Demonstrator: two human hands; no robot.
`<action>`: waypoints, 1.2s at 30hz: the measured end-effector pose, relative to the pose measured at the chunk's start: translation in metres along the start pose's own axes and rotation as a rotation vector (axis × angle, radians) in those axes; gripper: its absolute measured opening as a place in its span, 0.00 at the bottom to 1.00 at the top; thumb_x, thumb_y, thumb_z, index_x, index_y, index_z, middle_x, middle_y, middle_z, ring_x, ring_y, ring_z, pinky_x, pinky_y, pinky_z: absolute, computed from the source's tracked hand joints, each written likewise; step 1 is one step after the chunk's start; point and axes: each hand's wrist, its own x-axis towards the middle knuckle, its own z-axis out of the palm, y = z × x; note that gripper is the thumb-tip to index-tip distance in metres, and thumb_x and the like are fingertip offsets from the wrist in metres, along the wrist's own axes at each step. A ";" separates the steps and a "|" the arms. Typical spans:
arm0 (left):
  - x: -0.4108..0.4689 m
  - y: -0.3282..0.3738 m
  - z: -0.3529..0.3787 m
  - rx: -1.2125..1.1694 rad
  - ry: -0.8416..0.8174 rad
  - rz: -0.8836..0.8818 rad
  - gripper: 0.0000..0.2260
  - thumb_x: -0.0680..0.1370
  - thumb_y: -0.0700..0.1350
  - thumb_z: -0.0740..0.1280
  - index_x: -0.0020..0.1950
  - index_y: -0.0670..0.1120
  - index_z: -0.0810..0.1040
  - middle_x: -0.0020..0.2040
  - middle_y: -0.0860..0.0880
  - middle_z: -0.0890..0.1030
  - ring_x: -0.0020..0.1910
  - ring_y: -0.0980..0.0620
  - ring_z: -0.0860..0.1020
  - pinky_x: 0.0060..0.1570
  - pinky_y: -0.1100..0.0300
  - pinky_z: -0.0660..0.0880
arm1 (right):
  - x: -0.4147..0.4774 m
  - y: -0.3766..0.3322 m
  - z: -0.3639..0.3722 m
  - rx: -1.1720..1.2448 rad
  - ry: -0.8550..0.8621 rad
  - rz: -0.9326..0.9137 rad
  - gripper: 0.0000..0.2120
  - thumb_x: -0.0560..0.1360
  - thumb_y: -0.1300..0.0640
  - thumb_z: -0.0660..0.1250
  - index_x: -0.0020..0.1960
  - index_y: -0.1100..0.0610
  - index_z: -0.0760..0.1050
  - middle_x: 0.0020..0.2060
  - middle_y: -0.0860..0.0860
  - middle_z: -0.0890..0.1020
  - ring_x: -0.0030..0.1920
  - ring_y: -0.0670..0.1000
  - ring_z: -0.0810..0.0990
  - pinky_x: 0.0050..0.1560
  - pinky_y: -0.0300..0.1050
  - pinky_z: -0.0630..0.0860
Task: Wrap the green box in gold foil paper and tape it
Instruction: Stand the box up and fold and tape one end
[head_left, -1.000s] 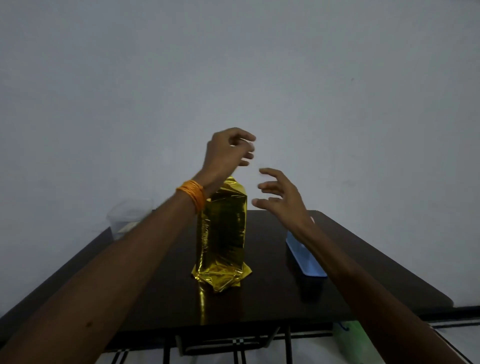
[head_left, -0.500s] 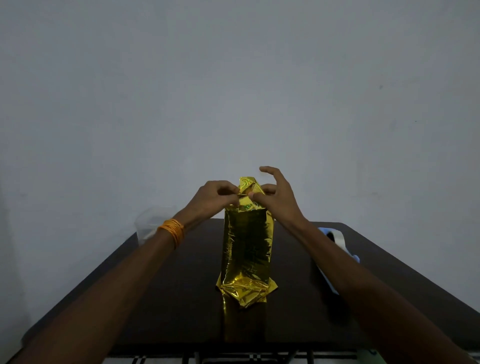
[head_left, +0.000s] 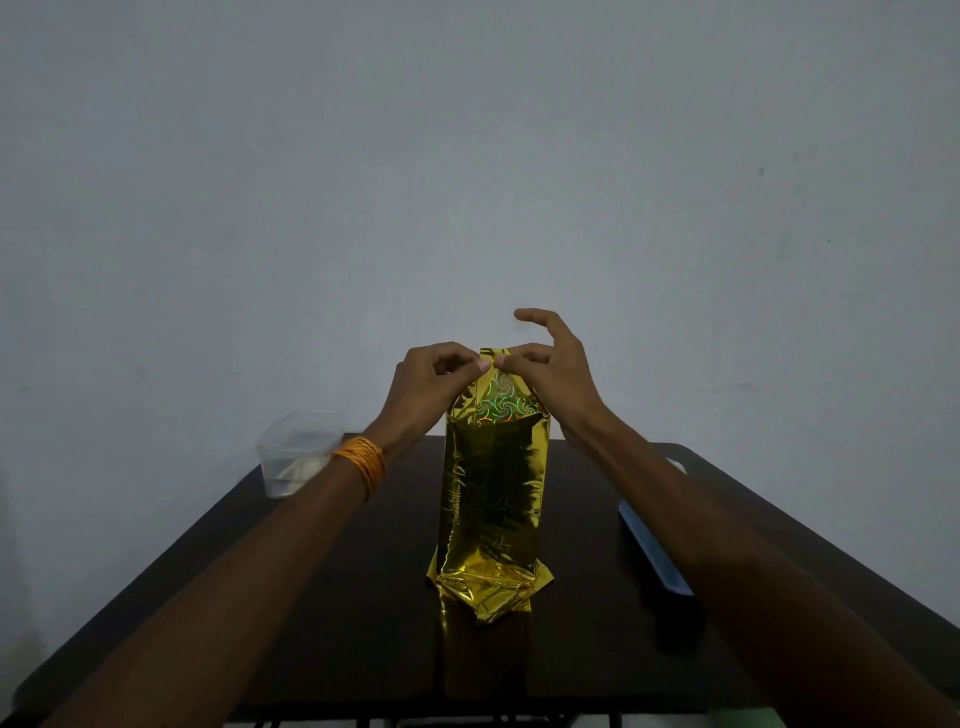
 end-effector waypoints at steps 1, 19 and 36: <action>-0.002 0.000 0.001 -0.012 0.023 -0.002 0.08 0.75 0.47 0.73 0.50 0.44 0.83 0.41 0.48 0.85 0.42 0.54 0.84 0.44 0.59 0.80 | 0.001 0.000 0.001 -0.005 0.002 0.005 0.25 0.73 0.60 0.75 0.67 0.50 0.71 0.43 0.56 0.86 0.48 0.54 0.85 0.56 0.58 0.81; -0.017 0.004 0.005 -0.022 0.111 0.090 0.12 0.73 0.42 0.75 0.55 0.45 0.79 0.41 0.47 0.86 0.42 0.52 0.85 0.45 0.51 0.83 | 0.008 -0.016 0.008 -0.082 0.007 0.070 0.27 0.70 0.57 0.77 0.65 0.52 0.70 0.45 0.54 0.86 0.50 0.54 0.84 0.58 0.58 0.79; -0.019 0.006 0.013 0.004 0.218 0.096 0.07 0.73 0.43 0.75 0.50 0.45 0.84 0.42 0.53 0.85 0.43 0.61 0.83 0.41 0.68 0.79 | 0.008 -0.026 -0.005 -0.067 -0.221 0.001 0.29 0.74 0.64 0.71 0.71 0.53 0.65 0.45 0.51 0.87 0.50 0.46 0.84 0.55 0.43 0.75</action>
